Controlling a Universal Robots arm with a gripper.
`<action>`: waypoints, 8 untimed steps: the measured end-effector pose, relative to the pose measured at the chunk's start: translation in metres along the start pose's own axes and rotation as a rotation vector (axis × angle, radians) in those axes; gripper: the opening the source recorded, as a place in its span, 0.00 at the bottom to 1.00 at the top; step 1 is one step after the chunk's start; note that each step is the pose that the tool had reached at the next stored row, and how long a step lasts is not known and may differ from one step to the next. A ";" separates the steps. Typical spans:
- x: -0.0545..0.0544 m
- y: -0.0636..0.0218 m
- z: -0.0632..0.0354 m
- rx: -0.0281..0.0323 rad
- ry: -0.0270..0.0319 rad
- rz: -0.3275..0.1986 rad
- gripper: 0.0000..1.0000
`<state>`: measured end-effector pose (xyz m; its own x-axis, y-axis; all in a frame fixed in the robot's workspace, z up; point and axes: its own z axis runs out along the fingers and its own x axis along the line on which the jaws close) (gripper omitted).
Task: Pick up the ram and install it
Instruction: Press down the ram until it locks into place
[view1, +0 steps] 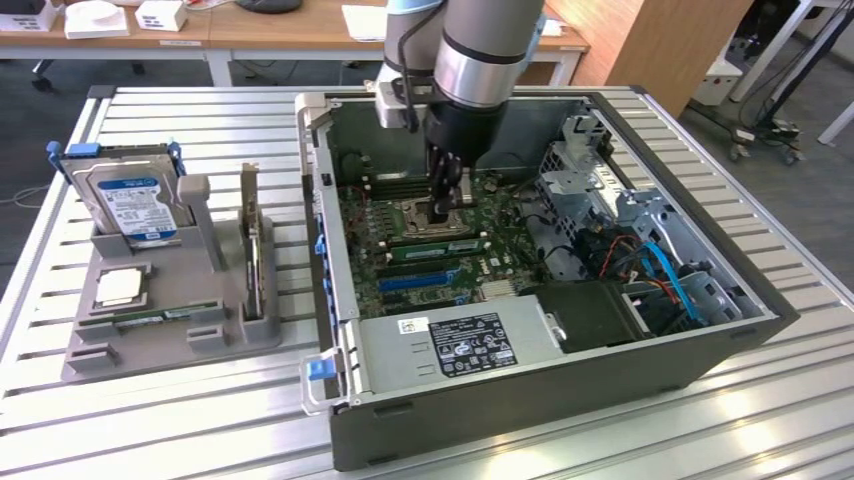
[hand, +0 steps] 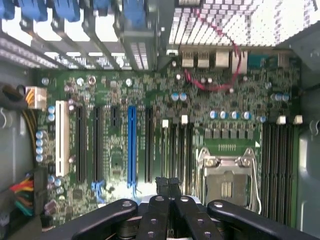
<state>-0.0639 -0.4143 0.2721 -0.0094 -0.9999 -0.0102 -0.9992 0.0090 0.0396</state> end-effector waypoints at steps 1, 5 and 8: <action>0.000 -0.0031 -0.0001 0.0000 -0.0001 0.000 0.10; 0.000 -0.0142 -0.0006 0.0000 0.0000 0.000 0.10; 0.000 -0.0217 -0.0009 0.0000 0.0000 0.000 0.10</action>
<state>-0.0422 -0.4144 0.2721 -0.0092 -0.9999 -0.0102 -0.9992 0.0088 0.0396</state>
